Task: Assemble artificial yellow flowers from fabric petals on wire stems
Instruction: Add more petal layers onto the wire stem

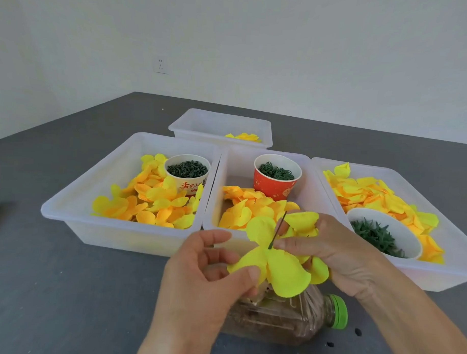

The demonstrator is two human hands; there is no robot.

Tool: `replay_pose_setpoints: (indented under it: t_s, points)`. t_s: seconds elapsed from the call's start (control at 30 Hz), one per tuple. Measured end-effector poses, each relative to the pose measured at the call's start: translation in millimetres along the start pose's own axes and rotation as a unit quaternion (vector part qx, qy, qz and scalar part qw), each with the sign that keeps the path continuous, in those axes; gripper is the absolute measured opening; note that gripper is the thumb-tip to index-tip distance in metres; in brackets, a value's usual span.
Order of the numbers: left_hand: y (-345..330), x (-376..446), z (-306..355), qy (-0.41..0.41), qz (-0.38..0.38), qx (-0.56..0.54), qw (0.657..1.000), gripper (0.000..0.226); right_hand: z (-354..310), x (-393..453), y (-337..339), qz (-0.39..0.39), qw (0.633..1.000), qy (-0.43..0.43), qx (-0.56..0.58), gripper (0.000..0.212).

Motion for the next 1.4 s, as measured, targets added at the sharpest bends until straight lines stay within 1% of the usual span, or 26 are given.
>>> replay_pose_setpoints:
  t_s: [0.07,0.13,0.2,0.37,0.5,0.63,0.7,0.73,0.83,0.9,1.03,1.1,1.2,1.27,1.4]
  points:
    - [0,-5,-6,-0.013,0.021,-0.012,1.000,0.051,-1,2,-1,-0.009,1.000,-0.001,0.002,0.033]
    - [-1,-12,-8,-0.056,0.041,0.016,0.997,0.039,-4,3,-5,-0.028,1.000,0.009,0.002,0.024]
    - [-2,-19,-9,-0.094,0.061,0.037,0.993,0.039,-6,4,-6,-0.038,0.999,0.016,-0.003,0.019]
    - [-4,-25,-9,-0.147,0.070,0.055,0.985,0.033,-10,5,-3,-0.041,0.999,0.014,-0.024,0.027]
    - [-5,-25,-7,-0.152,0.060,0.048,0.985,0.030,-14,5,-3,-0.050,0.997,0.021,-0.047,0.026]
    - [-2,-20,-8,-0.139,0.060,0.022,0.988,0.028,-18,4,-6,-0.071,0.996,0.020,-0.054,0.020]
    - [-1,-18,-13,-0.115,0.055,0.016,0.992,0.036,-21,4,-6,-0.080,0.994,0.023,-0.068,0.013]
    - [0,-17,-14,-0.110,0.054,0.016,0.992,0.038,-21,4,-6,-0.082,0.993,0.023,-0.078,0.014]
    - [-1,-17,-12,-0.127,0.053,0.013,0.990,0.026,-22,5,-4,-0.075,0.991,0.016,-0.111,0.015]
    - [1,-18,-12,-0.137,0.059,0.010,0.989,0.024,-21,7,-4,-0.069,0.990,0.015,-0.120,0.015]
    - [0,-18,-14,-0.148,0.057,0.026,0.987,0.029,-22,8,-5,-0.054,0.990,0.023,-0.126,0.016]
    - [-1,-19,-14,-0.154,0.054,0.030,0.986,0.022,-26,8,-7,-0.048,0.989,0.033,-0.138,0.017]
    - [-5,-22,-15,-0.141,0.046,0.027,0.989,0.028,-31,8,-9,-0.057,0.987,0.044,-0.142,0.020]
    - [-6,-24,-16,-0.126,0.054,0.022,0.990,0.031,-35,9,-10,-0.068,0.985,0.050,-0.153,0.021]
    - [-1,-26,-6,-0.127,0.117,0.010,0.985,0.032,-43,10,-15,-0.102,0.971,0.055,-0.210,0.019]
Point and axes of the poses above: each hand's wrist, its own x-axis towards the middle knuckle, its own y-axis out of the back of the hand, z = x × y, the point moved 8 cm from there along x, towards the middle knuckle, and after that the axes turned 12 degrees about -x, right-handed, at the moved point
